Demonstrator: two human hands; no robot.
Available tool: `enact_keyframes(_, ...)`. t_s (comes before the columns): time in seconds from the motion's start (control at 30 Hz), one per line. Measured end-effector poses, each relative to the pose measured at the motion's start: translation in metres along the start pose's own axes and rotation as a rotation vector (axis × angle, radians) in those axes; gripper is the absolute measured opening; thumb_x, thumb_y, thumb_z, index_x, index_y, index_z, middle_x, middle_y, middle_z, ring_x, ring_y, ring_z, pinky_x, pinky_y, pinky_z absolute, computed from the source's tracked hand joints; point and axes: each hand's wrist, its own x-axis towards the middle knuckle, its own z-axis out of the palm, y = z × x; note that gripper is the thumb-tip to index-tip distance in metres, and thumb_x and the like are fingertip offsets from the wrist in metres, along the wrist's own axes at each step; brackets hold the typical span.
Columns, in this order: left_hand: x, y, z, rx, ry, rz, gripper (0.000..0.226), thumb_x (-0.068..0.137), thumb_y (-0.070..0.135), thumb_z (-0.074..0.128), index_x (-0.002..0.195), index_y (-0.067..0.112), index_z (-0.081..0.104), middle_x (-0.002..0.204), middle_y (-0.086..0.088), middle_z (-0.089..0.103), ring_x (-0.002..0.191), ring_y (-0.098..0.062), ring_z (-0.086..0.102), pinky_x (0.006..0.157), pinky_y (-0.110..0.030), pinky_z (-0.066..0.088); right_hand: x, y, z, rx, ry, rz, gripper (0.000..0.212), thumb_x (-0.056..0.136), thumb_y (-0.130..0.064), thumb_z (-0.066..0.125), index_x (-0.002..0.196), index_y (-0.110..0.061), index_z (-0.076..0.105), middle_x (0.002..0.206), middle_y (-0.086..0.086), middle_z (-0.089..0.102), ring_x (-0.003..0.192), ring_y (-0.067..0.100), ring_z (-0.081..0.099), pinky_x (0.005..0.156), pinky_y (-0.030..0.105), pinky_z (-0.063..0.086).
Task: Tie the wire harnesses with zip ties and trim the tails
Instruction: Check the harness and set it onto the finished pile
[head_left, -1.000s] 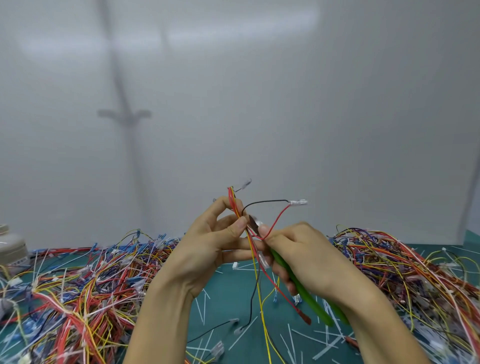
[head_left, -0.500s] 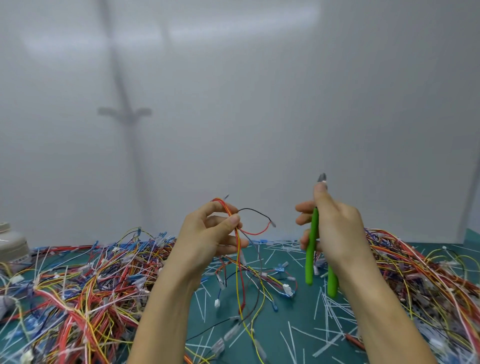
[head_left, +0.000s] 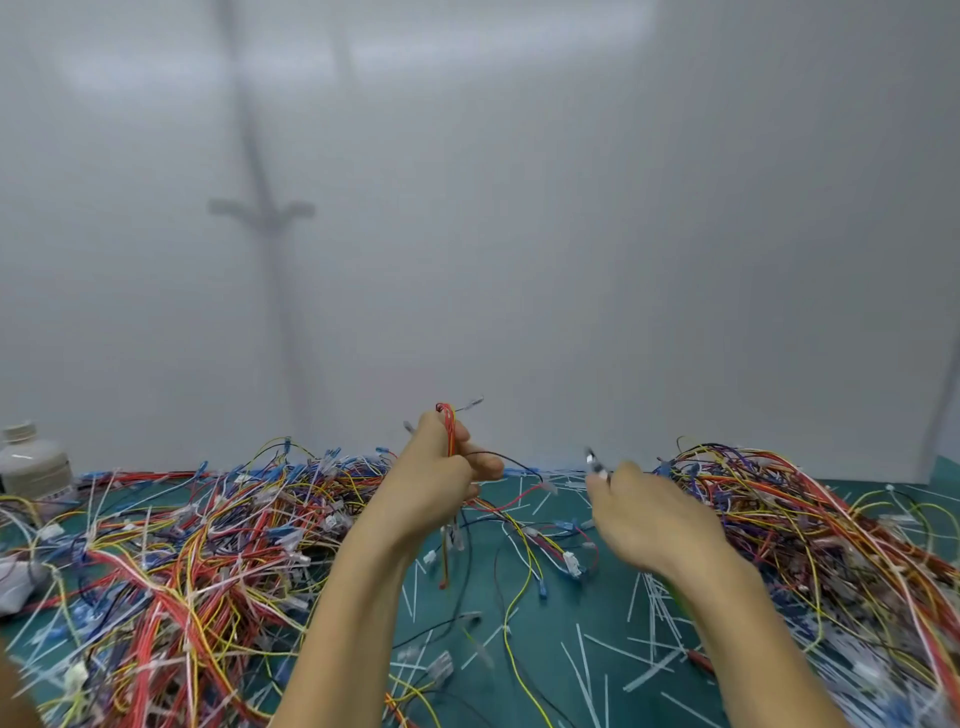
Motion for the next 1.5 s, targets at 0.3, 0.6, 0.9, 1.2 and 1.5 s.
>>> enact_keyframes(0.3, 0.008, 0.004, -0.004, -0.003, 0.100, -0.084, 0.014, 0.093, 0.017, 0.050, 0.104, 0.010, 0.045, 0.084, -0.005, 0.058, 0.086, -0.015, 0.066, 0.065, -0.038, 0.051, 0.020, 0.007, 0.047, -0.095, -0.165, 0.204, 0.061, 0.102, -0.032, 0.036, 0.150, -0.001, 0.015, 0.157, 0.025, 0.019, 0.139, 0.045, 0.029, 0.110, 0.049, 0.032)
enact_keyframes(0.6, 0.000, 0.014, 0.002, -0.410, 0.110, -0.043, 0.028, 0.069, 0.048, 0.055, 0.065, 0.022, 0.047, 0.062, 0.005, 0.052, 0.066, -0.014, 0.064, 0.062, -0.030, 0.046, 0.021, 0.014, 0.079, -0.146, -0.153, 0.231, 0.058, 0.099, -0.030, 0.036, 0.148, -0.004, 0.021, 0.154, 0.021, 0.023, 0.140, 0.038, 0.022, 0.109, 0.049, 0.031)
enact_keyframes(0.9, -0.004, 0.014, 0.003, -0.195, 0.139, 0.056, 0.041, 0.106, 0.023, 0.037, 0.079, 0.010, 0.066, 0.065, 0.005, 0.069, 0.048, 0.000, 0.054, 0.051, -0.015, 0.044, 0.026, 0.028, 0.092, -0.255, -0.065, 0.279, 0.058, 0.092, -0.027, 0.044, 0.144, -0.012, 0.024, 0.146, 0.016, 0.031, 0.133, 0.033, 0.029, 0.101, 0.047, 0.034)
enact_keyframes(1.2, -0.018, 0.028, 0.000, -0.117, -0.081, 0.275, 0.026, 0.107, 0.009, 0.029, 0.118, 0.010, 0.052, 0.058, 0.001, 0.066, 0.048, -0.008, 0.056, 0.051, -0.018, 0.047, 0.030, 0.002, 0.064, 0.432, 0.100, -0.019, 0.032, 0.103, -0.035, 0.041, 0.123, -0.013, 0.052, 0.113, 0.009, 0.066, 0.095, 0.021, 0.061, 0.083, 0.035, 0.051)
enact_keyframes(1.5, -0.029, 0.031, -0.017, 0.114, -0.505, 0.417, 0.032, 0.098, -0.007, 0.046, 0.100, 0.016, 0.068, 0.082, 0.007, 0.069, 0.082, -0.006, 0.063, 0.080, -0.015, 0.049, 0.021, -0.017, 0.029, 1.812, -0.277, -0.104, 0.063, 0.095, -0.061, 0.039, 0.142, -0.020, 0.046, 0.131, 0.017, 0.062, 0.114, 0.032, 0.065, 0.090, 0.044, 0.053)
